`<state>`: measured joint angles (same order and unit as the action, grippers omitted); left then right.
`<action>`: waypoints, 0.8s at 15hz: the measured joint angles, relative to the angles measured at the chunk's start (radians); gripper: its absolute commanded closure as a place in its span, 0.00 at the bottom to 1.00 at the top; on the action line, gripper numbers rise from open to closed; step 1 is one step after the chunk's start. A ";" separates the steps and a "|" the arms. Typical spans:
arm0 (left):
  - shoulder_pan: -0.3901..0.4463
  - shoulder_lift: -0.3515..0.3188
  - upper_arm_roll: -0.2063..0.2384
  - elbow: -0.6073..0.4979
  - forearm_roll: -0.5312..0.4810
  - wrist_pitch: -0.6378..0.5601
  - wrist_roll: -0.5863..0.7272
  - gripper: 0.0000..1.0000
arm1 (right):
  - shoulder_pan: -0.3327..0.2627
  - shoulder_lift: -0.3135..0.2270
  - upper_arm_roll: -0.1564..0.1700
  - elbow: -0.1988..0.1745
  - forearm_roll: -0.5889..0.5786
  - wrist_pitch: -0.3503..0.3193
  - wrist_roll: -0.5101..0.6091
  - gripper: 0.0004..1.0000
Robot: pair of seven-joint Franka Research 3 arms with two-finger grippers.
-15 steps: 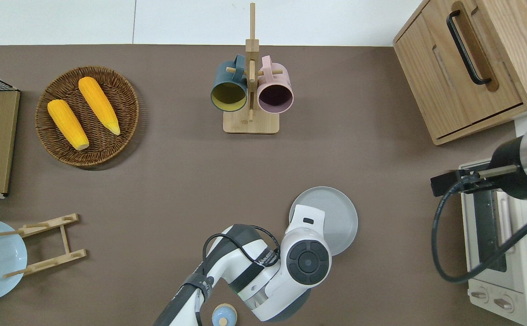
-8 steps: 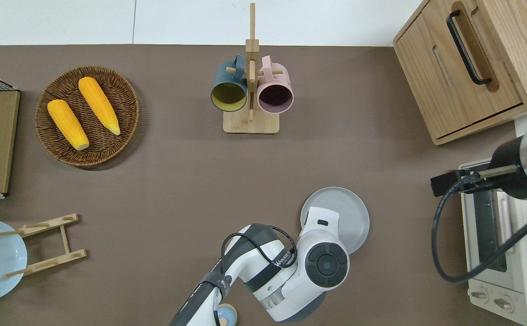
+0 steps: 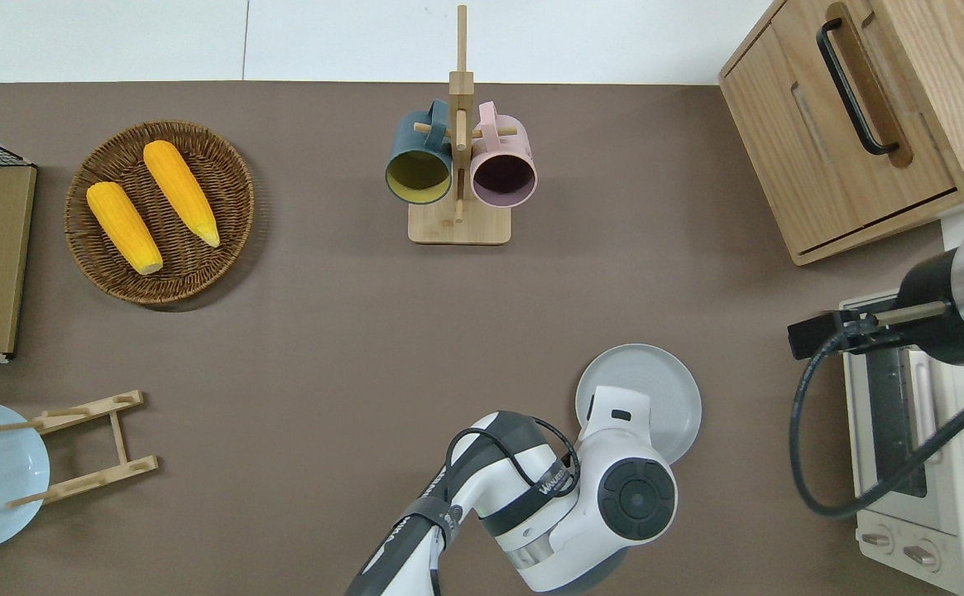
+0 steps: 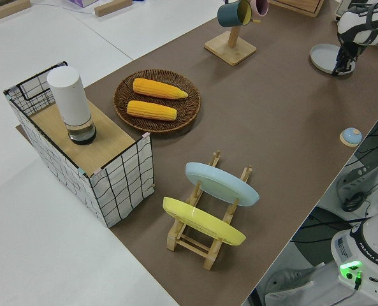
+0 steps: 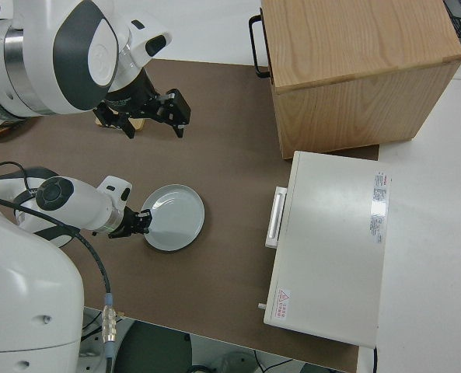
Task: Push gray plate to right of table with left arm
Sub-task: 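Keep pushing the gray plate with the left gripper toward the toaster oven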
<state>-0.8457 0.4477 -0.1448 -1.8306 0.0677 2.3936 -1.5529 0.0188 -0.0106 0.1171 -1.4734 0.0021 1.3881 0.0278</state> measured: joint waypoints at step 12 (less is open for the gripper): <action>-0.015 0.069 -0.002 0.092 0.032 -0.027 -0.049 0.11 | 0.000 0.000 0.000 0.000 0.000 0.000 0.000 0.02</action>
<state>-0.8604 0.5168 -0.1470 -1.7387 0.0998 2.3667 -1.6015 0.0188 -0.0106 0.1171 -1.4734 0.0021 1.3881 0.0278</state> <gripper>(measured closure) 0.621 0.013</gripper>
